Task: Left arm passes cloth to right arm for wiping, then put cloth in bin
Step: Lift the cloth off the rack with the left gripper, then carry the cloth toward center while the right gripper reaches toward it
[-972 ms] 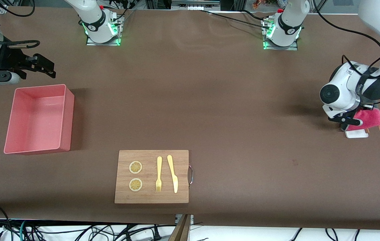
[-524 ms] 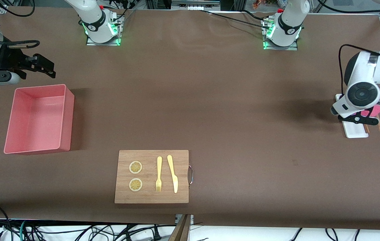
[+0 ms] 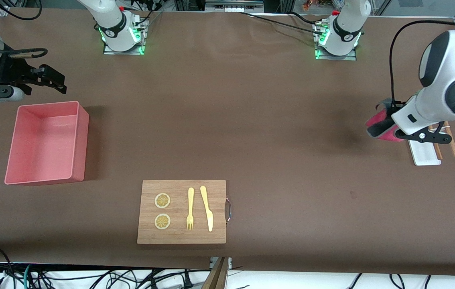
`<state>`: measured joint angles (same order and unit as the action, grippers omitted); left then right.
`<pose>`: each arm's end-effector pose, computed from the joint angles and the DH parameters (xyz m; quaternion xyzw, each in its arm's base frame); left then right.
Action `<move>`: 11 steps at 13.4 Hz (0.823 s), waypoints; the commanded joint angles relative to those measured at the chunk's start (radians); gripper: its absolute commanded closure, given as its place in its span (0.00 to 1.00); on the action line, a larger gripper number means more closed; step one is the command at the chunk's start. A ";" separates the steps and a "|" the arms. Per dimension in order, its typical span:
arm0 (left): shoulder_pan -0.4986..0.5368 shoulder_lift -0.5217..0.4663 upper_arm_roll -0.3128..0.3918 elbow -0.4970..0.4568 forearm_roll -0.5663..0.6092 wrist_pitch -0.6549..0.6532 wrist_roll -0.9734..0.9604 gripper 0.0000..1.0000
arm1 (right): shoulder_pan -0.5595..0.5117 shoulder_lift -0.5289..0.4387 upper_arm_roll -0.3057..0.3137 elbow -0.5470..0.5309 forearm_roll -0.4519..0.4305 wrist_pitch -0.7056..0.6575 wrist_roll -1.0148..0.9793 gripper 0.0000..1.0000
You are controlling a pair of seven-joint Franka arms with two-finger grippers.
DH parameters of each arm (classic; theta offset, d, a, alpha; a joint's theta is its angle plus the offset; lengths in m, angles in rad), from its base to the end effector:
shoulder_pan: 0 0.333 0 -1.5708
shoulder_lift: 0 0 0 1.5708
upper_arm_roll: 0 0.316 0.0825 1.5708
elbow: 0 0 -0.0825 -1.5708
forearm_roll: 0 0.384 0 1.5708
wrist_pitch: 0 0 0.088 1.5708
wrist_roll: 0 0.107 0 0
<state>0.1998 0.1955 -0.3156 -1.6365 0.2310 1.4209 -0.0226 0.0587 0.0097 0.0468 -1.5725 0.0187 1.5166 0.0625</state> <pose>0.5724 -0.0269 0.4808 -0.9749 0.0546 0.1918 0.0986 0.5480 0.0600 0.6138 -0.9992 -0.0217 0.0335 0.0068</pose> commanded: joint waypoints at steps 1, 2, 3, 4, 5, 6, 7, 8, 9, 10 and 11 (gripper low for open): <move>-0.017 0.028 -0.004 0.102 -0.192 -0.059 -0.159 1.00 | -0.007 0.007 0.004 0.017 -0.003 -0.018 -0.003 0.00; -0.031 0.030 -0.004 0.112 -0.253 -0.059 -0.243 1.00 | -0.007 0.007 0.002 0.019 -0.002 -0.018 -0.001 0.00; -0.054 0.030 -0.004 0.122 -0.304 -0.059 -0.329 1.00 | -0.007 0.007 0.002 0.019 0.000 -0.016 -0.003 0.00; -0.074 0.038 -0.002 0.129 -0.349 -0.056 -0.408 1.00 | -0.007 0.009 0.002 0.017 -0.003 -0.012 -0.007 0.00; -0.088 0.053 -0.003 0.130 -0.390 -0.054 -0.471 1.00 | -0.007 0.015 0.004 0.020 -0.003 -0.012 -0.016 0.00; -0.103 0.058 -0.004 0.135 -0.435 -0.044 -0.529 1.00 | -0.007 0.022 0.002 0.022 -0.005 -0.015 -0.018 0.00; -0.114 0.076 -0.002 0.167 -0.470 -0.027 -0.581 1.00 | -0.007 0.045 0.004 0.019 -0.003 -0.016 -0.018 0.00; -0.121 0.094 -0.002 0.191 -0.510 -0.022 -0.635 1.00 | -0.002 0.082 0.005 0.022 -0.005 -0.021 -0.024 0.00; -0.131 0.117 -0.002 0.217 -0.553 -0.013 -0.681 1.00 | 0.000 0.102 0.010 0.016 0.004 -0.039 -0.032 0.00; -0.132 0.133 -0.002 0.240 -0.593 0.009 -0.719 1.00 | 0.006 0.102 0.013 0.019 0.009 -0.073 -0.071 0.00; -0.134 0.145 -0.003 0.251 -0.637 0.039 -0.755 1.00 | 0.016 0.095 0.022 0.028 0.033 -0.082 -0.145 0.00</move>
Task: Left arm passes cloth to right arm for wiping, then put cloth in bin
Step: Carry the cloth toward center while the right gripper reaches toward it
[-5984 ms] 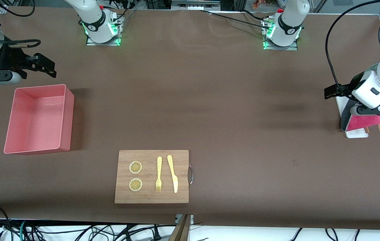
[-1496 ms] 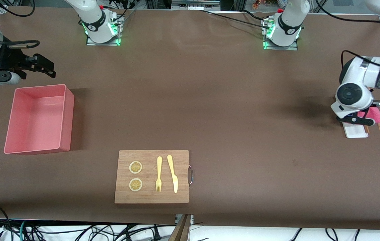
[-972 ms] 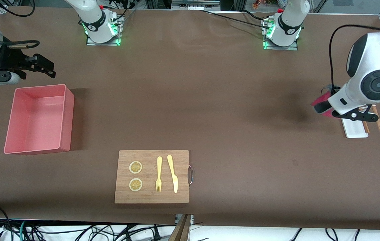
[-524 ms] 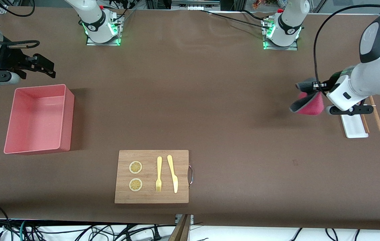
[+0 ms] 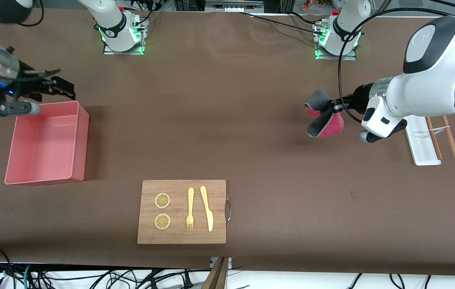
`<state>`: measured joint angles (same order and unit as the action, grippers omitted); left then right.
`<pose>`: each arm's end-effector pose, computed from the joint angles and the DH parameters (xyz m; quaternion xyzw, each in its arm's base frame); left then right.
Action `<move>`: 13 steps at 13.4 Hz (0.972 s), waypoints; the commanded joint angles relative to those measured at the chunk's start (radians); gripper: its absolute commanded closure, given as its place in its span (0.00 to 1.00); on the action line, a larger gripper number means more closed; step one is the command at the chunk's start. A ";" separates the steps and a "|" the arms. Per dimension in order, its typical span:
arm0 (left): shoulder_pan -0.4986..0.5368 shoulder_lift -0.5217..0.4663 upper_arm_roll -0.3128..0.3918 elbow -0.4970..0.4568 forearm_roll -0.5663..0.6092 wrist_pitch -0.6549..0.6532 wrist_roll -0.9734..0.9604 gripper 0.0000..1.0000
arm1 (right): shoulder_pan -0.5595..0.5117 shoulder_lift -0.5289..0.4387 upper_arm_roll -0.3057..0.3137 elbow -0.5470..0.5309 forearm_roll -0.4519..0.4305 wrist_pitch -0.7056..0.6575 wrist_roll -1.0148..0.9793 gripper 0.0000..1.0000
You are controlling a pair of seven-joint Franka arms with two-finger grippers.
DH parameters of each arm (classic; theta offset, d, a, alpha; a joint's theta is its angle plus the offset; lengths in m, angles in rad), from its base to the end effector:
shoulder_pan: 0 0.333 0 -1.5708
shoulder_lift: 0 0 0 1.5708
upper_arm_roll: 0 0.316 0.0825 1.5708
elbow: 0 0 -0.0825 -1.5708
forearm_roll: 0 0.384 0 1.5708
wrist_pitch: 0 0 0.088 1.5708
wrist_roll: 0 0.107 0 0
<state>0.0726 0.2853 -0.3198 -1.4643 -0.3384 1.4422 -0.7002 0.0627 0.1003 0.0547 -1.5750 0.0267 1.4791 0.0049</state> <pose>0.5888 -0.1646 0.5150 0.9414 0.2196 -0.2240 0.1237 0.5655 0.0684 0.5592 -0.9935 -0.0560 0.0987 0.0101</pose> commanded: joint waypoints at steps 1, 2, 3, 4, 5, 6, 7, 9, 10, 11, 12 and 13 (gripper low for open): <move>-0.011 0.063 0.002 0.084 -0.129 0.056 -0.117 1.00 | 0.016 0.007 0.020 0.041 0.050 -0.048 -0.173 0.00; -0.011 0.071 0.002 0.084 -0.178 0.096 -0.151 1.00 | 0.017 0.009 0.020 0.044 0.083 -0.046 -0.259 0.00; -0.013 0.080 0.002 0.084 -0.217 0.134 -0.177 1.00 | 0.019 0.012 0.020 0.044 0.140 -0.045 -0.352 0.00; -0.013 0.087 0.001 0.084 -0.256 0.165 -0.186 1.00 | 0.022 0.015 0.022 0.043 0.209 -0.040 -0.438 0.00; -0.013 0.103 0.001 0.085 -0.319 0.190 -0.189 1.00 | 0.034 0.021 0.027 0.044 0.266 -0.034 -0.500 0.00; -0.011 0.109 0.002 0.085 -0.400 0.214 -0.193 1.00 | 0.055 0.038 0.027 0.044 0.318 -0.011 -0.529 0.00; -0.011 0.112 0.004 0.084 -0.457 0.233 -0.193 1.00 | 0.078 0.051 0.027 0.043 0.376 0.027 -0.564 0.00; -0.007 0.126 0.004 0.084 -0.554 0.242 -0.189 1.00 | 0.115 0.100 0.027 0.044 0.484 0.128 -0.704 0.00; -0.007 0.133 0.004 0.084 -0.617 0.245 -0.179 1.00 | 0.129 0.131 0.027 0.044 0.537 0.174 -0.771 0.00; -0.013 0.138 0.002 0.084 -0.657 0.270 -0.174 1.00 | 0.143 0.165 0.027 0.046 0.597 0.216 -0.854 0.00; -0.046 0.138 0.001 0.084 -0.665 0.315 -0.174 1.00 | 0.158 0.195 0.027 0.047 0.660 0.260 -0.919 0.00; -0.088 0.141 0.002 0.084 -0.671 0.355 -0.173 1.00 | 0.173 0.220 0.027 0.050 0.703 0.303 -0.962 0.00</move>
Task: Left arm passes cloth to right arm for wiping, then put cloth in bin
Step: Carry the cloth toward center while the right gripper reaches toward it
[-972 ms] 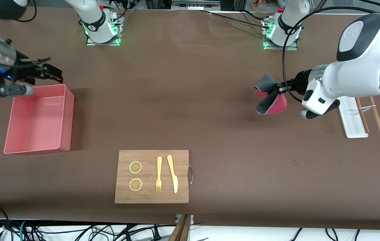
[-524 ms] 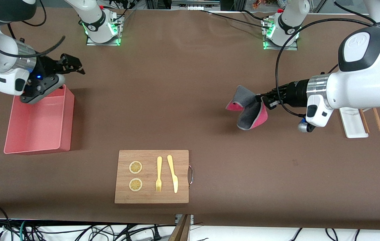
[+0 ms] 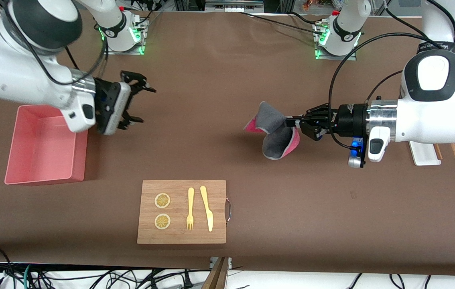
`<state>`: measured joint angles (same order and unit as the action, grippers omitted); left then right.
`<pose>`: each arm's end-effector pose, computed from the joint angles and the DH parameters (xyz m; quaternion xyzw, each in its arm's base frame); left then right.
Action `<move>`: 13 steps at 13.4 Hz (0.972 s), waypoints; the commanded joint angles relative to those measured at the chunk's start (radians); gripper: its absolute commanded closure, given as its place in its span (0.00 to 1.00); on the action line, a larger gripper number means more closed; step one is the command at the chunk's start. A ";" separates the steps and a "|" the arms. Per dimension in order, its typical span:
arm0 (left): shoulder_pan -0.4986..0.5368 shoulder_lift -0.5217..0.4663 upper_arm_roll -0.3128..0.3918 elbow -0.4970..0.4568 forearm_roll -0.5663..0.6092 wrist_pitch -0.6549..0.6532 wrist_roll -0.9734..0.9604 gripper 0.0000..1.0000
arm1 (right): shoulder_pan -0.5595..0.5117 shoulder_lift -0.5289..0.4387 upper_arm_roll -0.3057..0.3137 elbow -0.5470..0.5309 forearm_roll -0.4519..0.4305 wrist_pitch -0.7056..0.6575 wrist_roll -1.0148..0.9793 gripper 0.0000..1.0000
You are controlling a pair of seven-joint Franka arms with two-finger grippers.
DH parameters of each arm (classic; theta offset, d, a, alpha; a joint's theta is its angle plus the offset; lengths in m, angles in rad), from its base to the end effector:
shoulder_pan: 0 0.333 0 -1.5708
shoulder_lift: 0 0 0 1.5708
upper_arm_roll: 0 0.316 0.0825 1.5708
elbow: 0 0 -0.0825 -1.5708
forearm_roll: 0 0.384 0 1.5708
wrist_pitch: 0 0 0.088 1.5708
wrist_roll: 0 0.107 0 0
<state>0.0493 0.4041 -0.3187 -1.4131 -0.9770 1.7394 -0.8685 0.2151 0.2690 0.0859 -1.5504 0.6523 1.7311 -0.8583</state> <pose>0.6456 -0.2154 0.5230 0.7837 0.3477 -0.2986 0.4192 0.5954 0.2368 0.5069 -0.8247 -0.4612 -0.0493 0.3235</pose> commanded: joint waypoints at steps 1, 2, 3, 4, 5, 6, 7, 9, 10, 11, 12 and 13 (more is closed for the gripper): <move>-0.087 0.038 0.000 0.034 -0.067 0.096 0.018 1.00 | 0.047 0.087 -0.005 0.061 0.102 0.086 -0.126 0.00; -0.109 0.050 0.001 0.034 -0.144 0.120 0.070 1.00 | 0.070 0.122 -0.005 0.102 0.111 0.105 -0.133 0.00; -0.118 0.062 0.001 0.033 -0.202 0.133 0.124 1.00 | 0.099 0.145 -0.005 0.130 0.110 0.137 -0.131 0.00; -0.120 0.073 0.001 0.033 -0.228 0.152 0.159 1.00 | 0.122 0.162 -0.005 0.131 0.110 0.189 -0.140 0.00; -0.132 0.085 0.001 0.033 -0.247 0.167 0.174 1.00 | 0.138 0.180 -0.006 0.133 0.113 0.235 -0.166 0.00; -0.141 0.094 0.001 0.033 -0.274 0.179 0.184 1.00 | 0.159 0.190 -0.006 0.133 0.115 0.267 -0.176 0.00; -0.147 0.108 0.001 0.033 -0.307 0.196 0.209 1.00 | 0.174 0.200 -0.008 0.132 0.118 0.304 -0.174 0.00; -0.163 0.117 0.001 0.031 -0.385 0.206 0.268 1.00 | 0.207 0.208 -0.008 0.127 0.145 0.358 -0.171 0.00; -0.163 0.122 0.001 0.031 -0.419 0.206 0.288 1.00 | 0.222 0.220 -0.009 0.127 0.145 0.381 -0.165 0.00; -0.166 0.122 0.001 0.031 -0.423 0.206 0.298 1.00 | 0.242 0.231 -0.012 0.127 0.147 0.410 -0.165 0.00; -0.175 0.124 0.001 0.033 -0.420 0.206 0.299 1.00 | 0.260 0.242 -0.015 0.127 0.147 0.439 -0.163 0.00; -0.175 0.122 0.001 0.033 -0.420 0.209 0.299 1.00 | 0.273 0.252 -0.015 0.127 0.150 0.471 -0.160 0.00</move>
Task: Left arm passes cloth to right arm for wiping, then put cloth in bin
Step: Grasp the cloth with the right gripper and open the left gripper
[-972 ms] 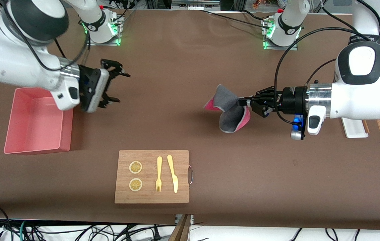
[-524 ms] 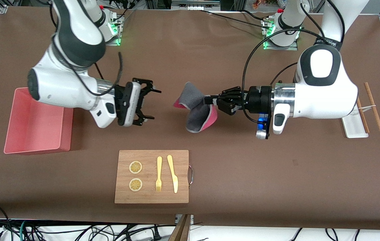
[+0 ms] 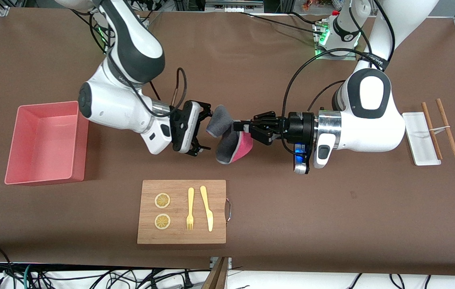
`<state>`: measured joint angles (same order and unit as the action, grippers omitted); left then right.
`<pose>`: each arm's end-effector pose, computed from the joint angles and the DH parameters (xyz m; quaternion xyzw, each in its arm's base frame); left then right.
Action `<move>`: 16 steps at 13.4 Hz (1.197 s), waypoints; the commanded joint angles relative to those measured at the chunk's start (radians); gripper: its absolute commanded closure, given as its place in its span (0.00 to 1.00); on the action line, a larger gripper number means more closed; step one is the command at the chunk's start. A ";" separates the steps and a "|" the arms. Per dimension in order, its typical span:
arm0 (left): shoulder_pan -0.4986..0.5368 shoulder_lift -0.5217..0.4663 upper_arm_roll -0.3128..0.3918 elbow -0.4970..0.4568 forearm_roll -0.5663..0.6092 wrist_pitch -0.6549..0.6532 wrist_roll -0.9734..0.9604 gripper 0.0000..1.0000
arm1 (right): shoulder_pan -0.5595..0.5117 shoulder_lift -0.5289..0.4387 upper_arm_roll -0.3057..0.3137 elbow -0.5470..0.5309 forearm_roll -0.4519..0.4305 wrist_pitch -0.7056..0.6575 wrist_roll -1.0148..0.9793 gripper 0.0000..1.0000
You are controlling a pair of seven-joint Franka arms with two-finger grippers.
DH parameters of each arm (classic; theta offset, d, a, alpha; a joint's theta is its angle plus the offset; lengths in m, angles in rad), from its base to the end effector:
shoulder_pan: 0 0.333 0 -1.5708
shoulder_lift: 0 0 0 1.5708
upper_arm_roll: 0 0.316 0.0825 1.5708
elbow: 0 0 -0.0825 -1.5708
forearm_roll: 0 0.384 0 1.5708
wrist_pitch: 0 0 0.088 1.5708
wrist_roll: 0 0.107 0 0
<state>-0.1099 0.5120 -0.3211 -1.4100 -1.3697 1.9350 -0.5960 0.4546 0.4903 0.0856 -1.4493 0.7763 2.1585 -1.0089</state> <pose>0.6493 -0.3166 0.4838 0.7003 0.2881 -0.3125 0.5736 0.6113 0.3861 0.4390 -0.7782 -0.5089 -0.1796 0.3212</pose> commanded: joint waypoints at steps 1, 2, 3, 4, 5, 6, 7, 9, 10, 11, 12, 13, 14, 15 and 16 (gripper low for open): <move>-0.016 0.010 0.004 0.031 -0.029 0.013 0.025 1.00 | 0.047 0.039 -0.015 0.026 0.044 0.069 0.001 0.00; -0.014 0.006 0.004 0.031 -0.019 0.012 0.025 1.00 | 0.056 0.043 -0.015 0.026 0.050 0.084 0.025 0.00; -0.011 0.006 0.007 0.026 -0.008 0.009 0.031 1.00 | 0.059 0.044 -0.015 0.026 0.050 0.089 0.048 0.01; -0.016 0.009 0.005 0.025 0.033 0.009 0.044 1.00 | 0.062 0.044 -0.015 0.026 0.050 0.090 0.064 0.11; -0.023 0.016 0.005 0.025 0.050 0.009 0.062 1.00 | 0.062 0.044 -0.015 0.027 0.049 0.090 0.066 0.30; -0.024 0.019 0.005 0.025 0.052 0.010 0.064 1.00 | 0.058 0.044 -0.015 0.027 0.049 0.089 0.067 0.48; -0.024 0.017 0.005 0.026 0.047 0.010 0.062 1.00 | 0.052 0.042 -0.017 0.027 0.050 0.087 0.067 0.71; -0.021 0.014 0.005 0.026 0.050 0.010 0.058 1.00 | 0.047 0.040 -0.024 0.029 0.046 0.084 0.064 1.00; -0.020 0.014 0.005 0.026 0.052 0.010 0.058 1.00 | 0.046 0.040 -0.030 0.030 0.041 0.080 0.062 1.00; -0.020 0.014 0.005 0.026 0.052 0.010 0.055 1.00 | 0.046 0.040 -0.044 0.032 0.035 0.073 0.061 1.00; -0.020 0.013 0.005 0.026 0.052 0.010 0.053 1.00 | 0.046 0.040 -0.047 0.033 0.035 0.063 0.061 1.00; -0.019 0.013 0.005 0.026 0.049 0.010 0.048 1.00 | 0.046 0.039 -0.052 0.033 0.034 0.047 0.061 1.00; -0.017 0.011 0.005 0.026 0.049 0.010 0.048 0.97 | 0.046 0.037 -0.064 0.033 0.032 0.041 0.059 1.00; -0.017 0.011 0.005 0.026 0.049 0.009 0.045 0.35 | 0.046 0.033 -0.078 0.033 0.032 0.024 0.061 1.00; -0.019 0.011 0.005 0.025 0.052 0.009 0.045 0.00 | 0.046 0.028 -0.093 0.039 0.031 -0.014 0.061 1.00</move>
<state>-0.1234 0.5220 -0.3178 -1.4010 -1.3337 1.9384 -0.5500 0.4999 0.5246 0.0190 -1.4320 0.8073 2.2068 -0.9518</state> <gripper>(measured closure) 0.947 0.978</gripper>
